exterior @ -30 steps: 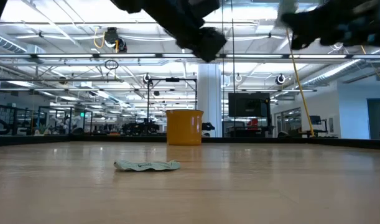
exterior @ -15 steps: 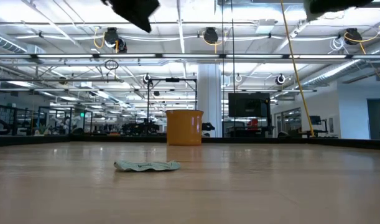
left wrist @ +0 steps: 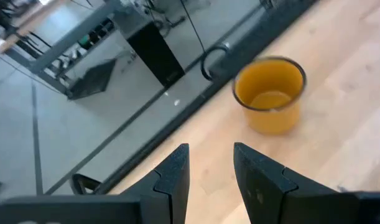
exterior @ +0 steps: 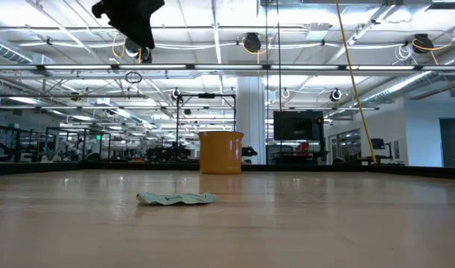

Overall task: Pick and place Stevia / Truvia into bins
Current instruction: Put the stevia packet into the transparent bin

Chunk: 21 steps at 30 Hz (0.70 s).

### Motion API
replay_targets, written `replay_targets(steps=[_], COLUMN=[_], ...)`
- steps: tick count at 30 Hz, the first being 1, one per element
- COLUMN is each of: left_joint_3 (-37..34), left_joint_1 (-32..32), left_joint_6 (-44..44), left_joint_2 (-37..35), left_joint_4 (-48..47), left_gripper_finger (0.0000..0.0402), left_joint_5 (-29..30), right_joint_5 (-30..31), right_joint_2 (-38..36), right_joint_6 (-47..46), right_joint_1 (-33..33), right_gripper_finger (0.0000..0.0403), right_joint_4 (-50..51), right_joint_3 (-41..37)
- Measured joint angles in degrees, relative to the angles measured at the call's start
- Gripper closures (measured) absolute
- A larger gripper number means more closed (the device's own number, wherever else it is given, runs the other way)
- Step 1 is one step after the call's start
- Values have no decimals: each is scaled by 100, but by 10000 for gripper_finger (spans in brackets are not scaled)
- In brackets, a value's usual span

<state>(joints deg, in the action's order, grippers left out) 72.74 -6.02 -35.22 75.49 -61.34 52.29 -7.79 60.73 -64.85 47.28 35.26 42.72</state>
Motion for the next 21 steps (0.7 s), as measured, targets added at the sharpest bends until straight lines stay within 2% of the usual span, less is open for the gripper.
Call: replay_targets(steps=[2, 8, 15, 21], left_joint_3=[-1, -1, -1, -1], left_joint_1=[0, -15, -15, -15], left_joint_6=[-2, 124, 236, 197], left_joint_2=[77, 334, 522, 520], left_joint_4=[6, 88, 145, 151], left_gripper_finger=[270, 270, 270, 270], left_joint_5=[-91, -133, -170, -496], right_joint_5=[4, -99, -291, -295], right_joint_2=[174, 634, 756, 750], right_joint_6=[-549, -1299, -1253, -1048], right_joint_1=[280, 718, 674, 674], right_gripper_finger=[403, 396, 357, 319], right_joint_4=[-27, -12, -124, -621], right_joint_3=[0, -249, -488, -522])
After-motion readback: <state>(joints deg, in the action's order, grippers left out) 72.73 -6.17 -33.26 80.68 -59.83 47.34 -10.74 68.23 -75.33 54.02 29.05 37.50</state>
